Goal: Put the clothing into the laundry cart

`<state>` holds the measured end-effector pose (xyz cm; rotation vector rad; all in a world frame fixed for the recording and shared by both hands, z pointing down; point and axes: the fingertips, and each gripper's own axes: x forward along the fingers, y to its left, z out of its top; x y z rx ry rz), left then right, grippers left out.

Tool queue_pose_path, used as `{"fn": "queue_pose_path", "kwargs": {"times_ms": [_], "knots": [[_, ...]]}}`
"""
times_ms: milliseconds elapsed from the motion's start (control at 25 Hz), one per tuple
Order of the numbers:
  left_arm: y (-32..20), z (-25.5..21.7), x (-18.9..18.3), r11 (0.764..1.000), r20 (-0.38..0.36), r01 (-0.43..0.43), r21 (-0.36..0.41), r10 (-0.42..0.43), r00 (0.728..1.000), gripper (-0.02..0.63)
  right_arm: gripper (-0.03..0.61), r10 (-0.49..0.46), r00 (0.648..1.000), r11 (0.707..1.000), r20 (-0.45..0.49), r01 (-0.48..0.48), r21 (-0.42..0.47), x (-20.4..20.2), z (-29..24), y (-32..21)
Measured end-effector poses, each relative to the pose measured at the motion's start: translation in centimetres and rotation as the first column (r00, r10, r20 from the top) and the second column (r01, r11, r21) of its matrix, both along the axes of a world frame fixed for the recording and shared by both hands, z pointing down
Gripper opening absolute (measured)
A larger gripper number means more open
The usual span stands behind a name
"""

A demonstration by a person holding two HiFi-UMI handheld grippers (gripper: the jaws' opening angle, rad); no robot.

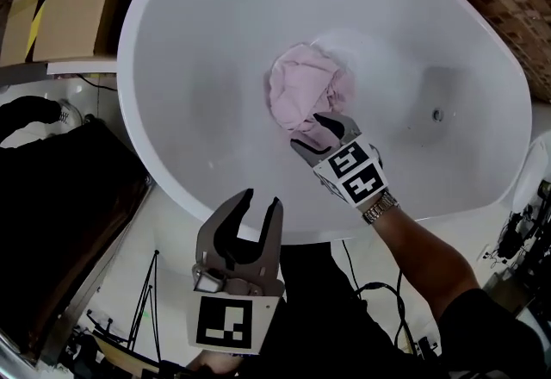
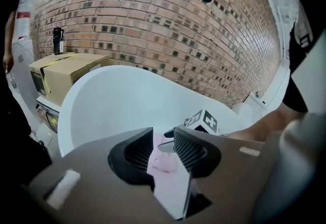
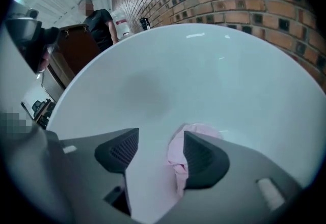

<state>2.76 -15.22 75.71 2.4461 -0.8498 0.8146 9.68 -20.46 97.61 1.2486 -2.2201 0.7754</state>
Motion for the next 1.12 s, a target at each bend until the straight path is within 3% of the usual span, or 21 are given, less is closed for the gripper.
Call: {"fn": "queue_pose_path", "kwargs": {"times_ms": [520, 840, 1120], "knots": [[-2.8, 10.4, -1.4, 1.0, 0.07, -0.006, -0.01, 0.007, 0.998, 0.11, 0.299, -0.028, 0.997, 0.995, -0.078, 0.021, -0.099, -0.9, 15.9, -3.2], [-4.3, 14.3, 1.0, 0.999, 0.129, -0.001, 0.034, -0.004, 0.992, 0.11, 0.314, -0.044, 0.994, 0.99, -0.097, 0.031, -0.136, -0.5, 22.2, -3.2], [-5.1, 16.2, 4.5, 1.0, 0.077, -0.004, 0.008, 0.003, 0.997, 0.11, 0.322, -0.061, 0.993, 0.982, -0.099, 0.042, -0.183, -0.2, 27.2, -2.8]]}}
